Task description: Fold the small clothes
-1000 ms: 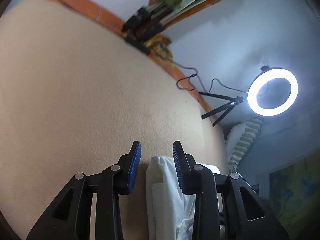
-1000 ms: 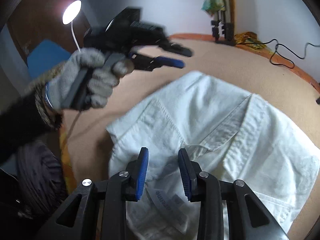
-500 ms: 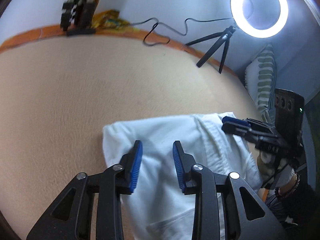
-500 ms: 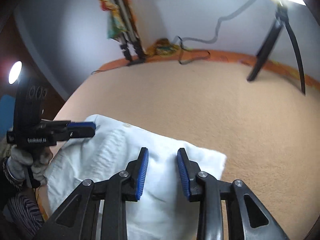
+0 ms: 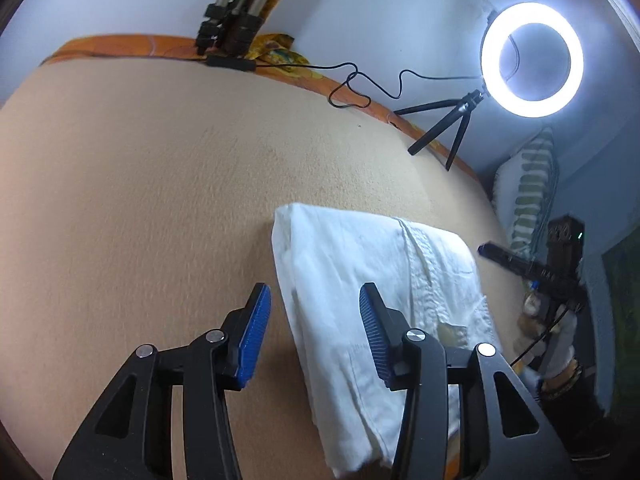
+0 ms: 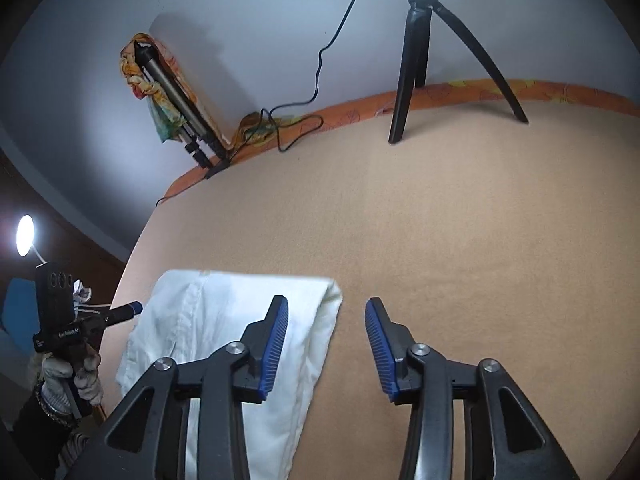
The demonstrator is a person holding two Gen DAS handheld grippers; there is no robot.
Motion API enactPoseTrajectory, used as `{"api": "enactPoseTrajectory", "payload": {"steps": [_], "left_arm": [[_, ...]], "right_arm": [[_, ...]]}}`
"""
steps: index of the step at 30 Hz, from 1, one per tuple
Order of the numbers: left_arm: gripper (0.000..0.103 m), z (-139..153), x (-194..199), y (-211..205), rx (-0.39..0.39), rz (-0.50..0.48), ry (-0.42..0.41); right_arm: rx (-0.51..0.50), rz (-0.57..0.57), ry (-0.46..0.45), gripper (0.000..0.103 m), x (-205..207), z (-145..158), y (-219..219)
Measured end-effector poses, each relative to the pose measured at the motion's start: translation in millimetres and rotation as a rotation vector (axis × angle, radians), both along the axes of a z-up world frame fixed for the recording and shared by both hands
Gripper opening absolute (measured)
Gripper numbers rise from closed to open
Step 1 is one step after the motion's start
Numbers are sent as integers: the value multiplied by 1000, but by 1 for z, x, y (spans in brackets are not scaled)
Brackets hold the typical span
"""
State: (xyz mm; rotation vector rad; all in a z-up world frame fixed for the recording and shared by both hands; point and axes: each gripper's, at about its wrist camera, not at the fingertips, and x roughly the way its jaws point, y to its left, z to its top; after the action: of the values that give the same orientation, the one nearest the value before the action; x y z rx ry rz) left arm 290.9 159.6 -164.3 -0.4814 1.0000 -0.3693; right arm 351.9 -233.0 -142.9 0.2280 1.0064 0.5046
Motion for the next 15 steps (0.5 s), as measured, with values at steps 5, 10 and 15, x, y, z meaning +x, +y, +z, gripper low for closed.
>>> {"api": "enactPoseTrajectory", "payload": {"steps": [5, 10, 15], "left_arm": [[45, -17, -16, 17, -176, 46, 100], [45, -35, -16, 24, -328, 81, 166], [45, -47, -6, 18, -364, 76, 208]], "right_arm": [[111, 41, 119, 57, -24, -15, -14], [244, 53, 240, 57, -33, -38, -20], [287, 71, 275, 57, -33, -47, -14]]}}
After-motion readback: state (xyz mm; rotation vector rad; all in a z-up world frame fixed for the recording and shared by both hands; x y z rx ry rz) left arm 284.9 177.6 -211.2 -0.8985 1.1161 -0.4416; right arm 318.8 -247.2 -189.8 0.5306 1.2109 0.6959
